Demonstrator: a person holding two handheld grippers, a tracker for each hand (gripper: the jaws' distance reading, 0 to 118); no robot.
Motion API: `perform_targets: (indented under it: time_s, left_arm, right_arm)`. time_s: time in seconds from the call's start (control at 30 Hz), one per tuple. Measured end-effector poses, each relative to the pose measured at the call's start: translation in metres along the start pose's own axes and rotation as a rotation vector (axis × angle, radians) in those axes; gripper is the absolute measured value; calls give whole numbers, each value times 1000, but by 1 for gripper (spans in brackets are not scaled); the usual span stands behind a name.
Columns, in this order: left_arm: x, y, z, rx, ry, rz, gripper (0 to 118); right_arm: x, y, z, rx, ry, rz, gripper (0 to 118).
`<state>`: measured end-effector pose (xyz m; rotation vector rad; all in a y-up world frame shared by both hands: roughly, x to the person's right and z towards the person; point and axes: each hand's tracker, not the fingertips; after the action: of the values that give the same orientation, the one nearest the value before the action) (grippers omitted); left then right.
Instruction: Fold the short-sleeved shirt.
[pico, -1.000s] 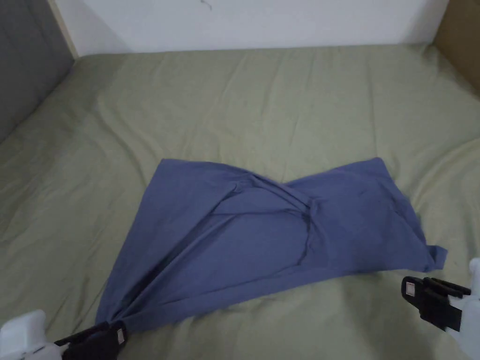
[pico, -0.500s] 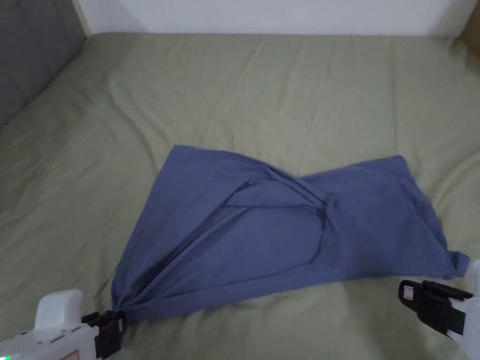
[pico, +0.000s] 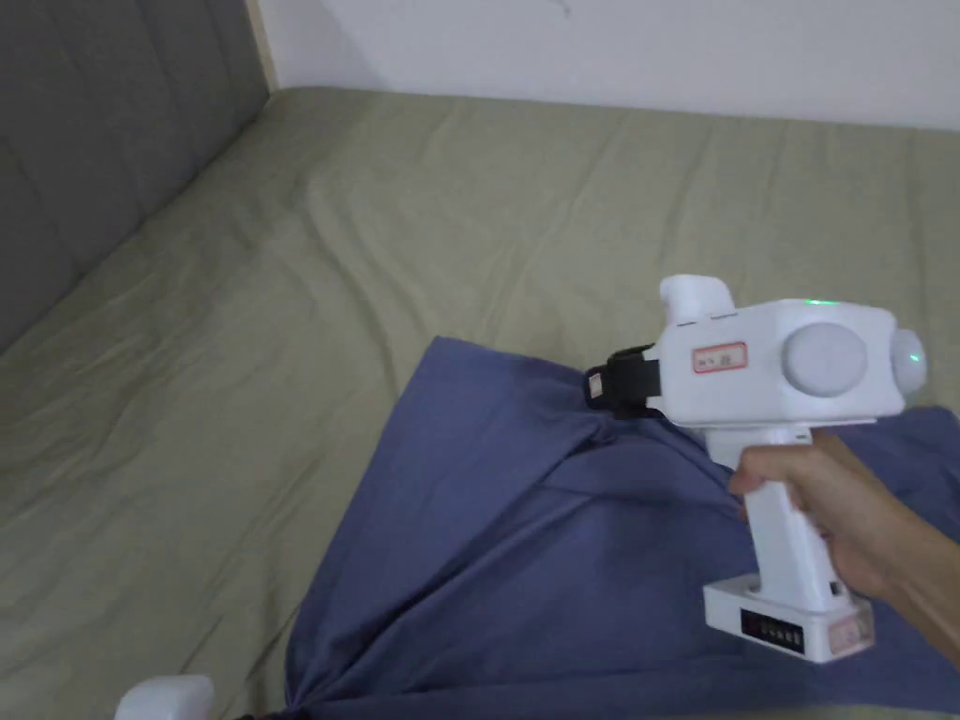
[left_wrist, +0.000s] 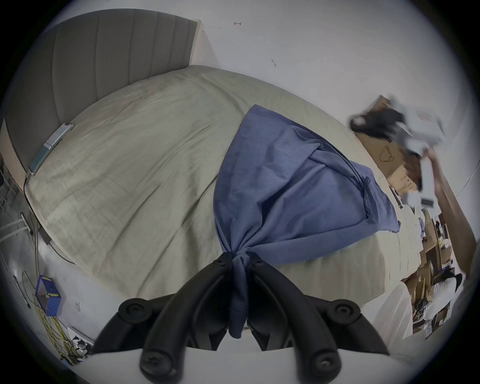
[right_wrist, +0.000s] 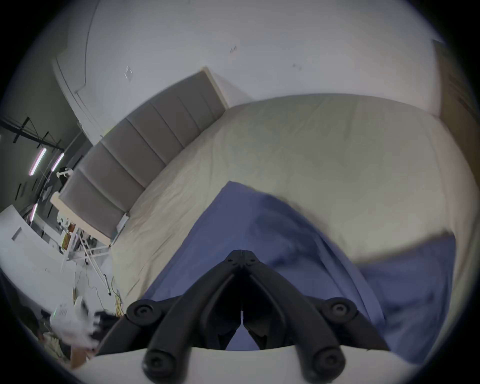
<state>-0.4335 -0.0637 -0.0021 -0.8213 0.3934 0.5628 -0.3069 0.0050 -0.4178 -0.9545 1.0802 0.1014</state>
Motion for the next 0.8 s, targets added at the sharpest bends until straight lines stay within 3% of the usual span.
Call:
perform_targets:
  time_s: [0.13,0.17,0.2,0.27,0.3,0.43,0.53,0.57,0.6,0.63,0.67,0.7,0.77,0.8]
  left_arm:
    - [-3,5,-4,10,-6,54,7]
    - [-2,5,-5,9,-13,54,7]
    - [-2,5,-5,9,-24,42,7]
    - [-1,11,-9,-5,-23,53,7]
    - [-4,12,-10,-4,-32,51,7]
    - [-11,17,-12,-15,-26,40,7]
    - [-10,16,-13,-5,-50,54,7]
    - [-9,15,-15,-5,-51,57,7]
    - [-10,15,-17,-11,-49,63,7]
    - [-10,15,-18,-20,-45,61,7]
    - [-11,14,-19,-19,-45,54,7]
    - [-12,14,-19,-19,-43,55,7]
    - [-11,13,-19,-18,-45,55,7]
    - [-11,14,-18,-15,-40,56,7]
  right_arm:
    - [-17,56,-97,-94,-101,123,6]
    - [-20,65,-117,-119,-101,118,21]
    - [-20,72,-133,-125,-74,117,47]
    - [-10,88,-180,-209,-49,93,107]
    - [-12,92,-194,-235,-60,105,111]
    - [-17,100,-233,-202,-158,220,106]
    - [-19,86,-245,-268,-158,245,95]
    - [-22,80,-246,-242,-214,318,91]
    - [-26,76,-242,-220,-197,379,80]
    - [-29,76,-237,-216,-215,379,60]
    - [-32,76,-230,-213,-196,378,27]
    - [-36,75,-224,-220,-186,390,8]
    - [-46,68,-218,-275,-174,467,3]
    - [-49,64,-216,-271,-214,509,3]
